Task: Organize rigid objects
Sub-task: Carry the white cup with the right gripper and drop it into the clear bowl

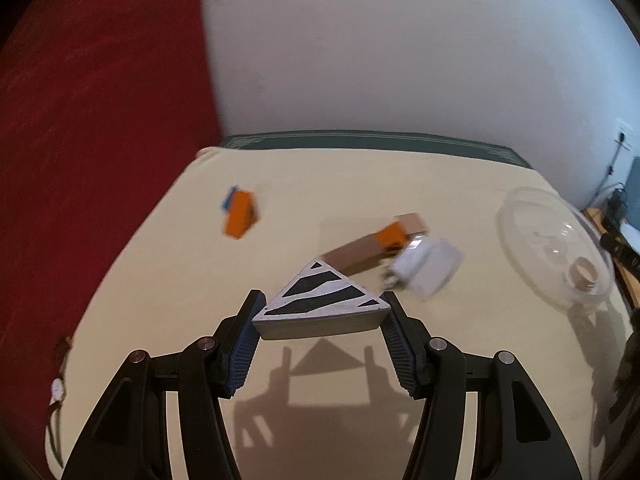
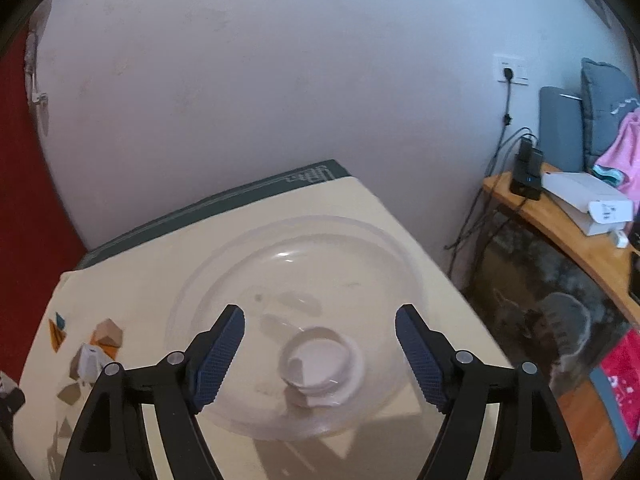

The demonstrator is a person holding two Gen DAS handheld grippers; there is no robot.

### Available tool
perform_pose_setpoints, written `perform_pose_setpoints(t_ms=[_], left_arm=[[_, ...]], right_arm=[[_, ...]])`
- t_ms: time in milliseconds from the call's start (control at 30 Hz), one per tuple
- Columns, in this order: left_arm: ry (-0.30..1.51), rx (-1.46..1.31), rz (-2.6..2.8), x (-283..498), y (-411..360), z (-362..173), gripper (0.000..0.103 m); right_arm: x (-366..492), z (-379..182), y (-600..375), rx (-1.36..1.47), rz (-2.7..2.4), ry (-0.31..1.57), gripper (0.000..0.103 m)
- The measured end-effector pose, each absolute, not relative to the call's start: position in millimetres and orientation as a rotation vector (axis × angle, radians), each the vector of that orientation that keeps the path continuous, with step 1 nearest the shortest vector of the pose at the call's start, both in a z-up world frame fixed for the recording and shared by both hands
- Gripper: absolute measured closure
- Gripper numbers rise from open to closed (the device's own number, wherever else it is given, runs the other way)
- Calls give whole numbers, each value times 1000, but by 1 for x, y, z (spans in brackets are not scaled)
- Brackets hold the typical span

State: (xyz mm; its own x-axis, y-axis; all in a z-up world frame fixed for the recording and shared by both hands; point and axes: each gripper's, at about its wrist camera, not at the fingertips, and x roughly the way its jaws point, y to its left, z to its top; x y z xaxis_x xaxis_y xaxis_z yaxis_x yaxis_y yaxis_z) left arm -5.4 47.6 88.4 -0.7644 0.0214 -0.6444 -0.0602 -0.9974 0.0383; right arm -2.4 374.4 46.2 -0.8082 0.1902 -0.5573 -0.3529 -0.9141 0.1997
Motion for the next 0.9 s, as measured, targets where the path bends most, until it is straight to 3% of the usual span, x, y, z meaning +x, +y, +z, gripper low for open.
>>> perform_pose_setpoints(t_ms=[533,900], left_arm=[[251,-928,2655,-31,188,108,44],[245,-1003,2529,-60,254,96,44]], right_arm=[[32,31,403,-666,2519,523,14],[43,22,422,-635,2451,650,13]])
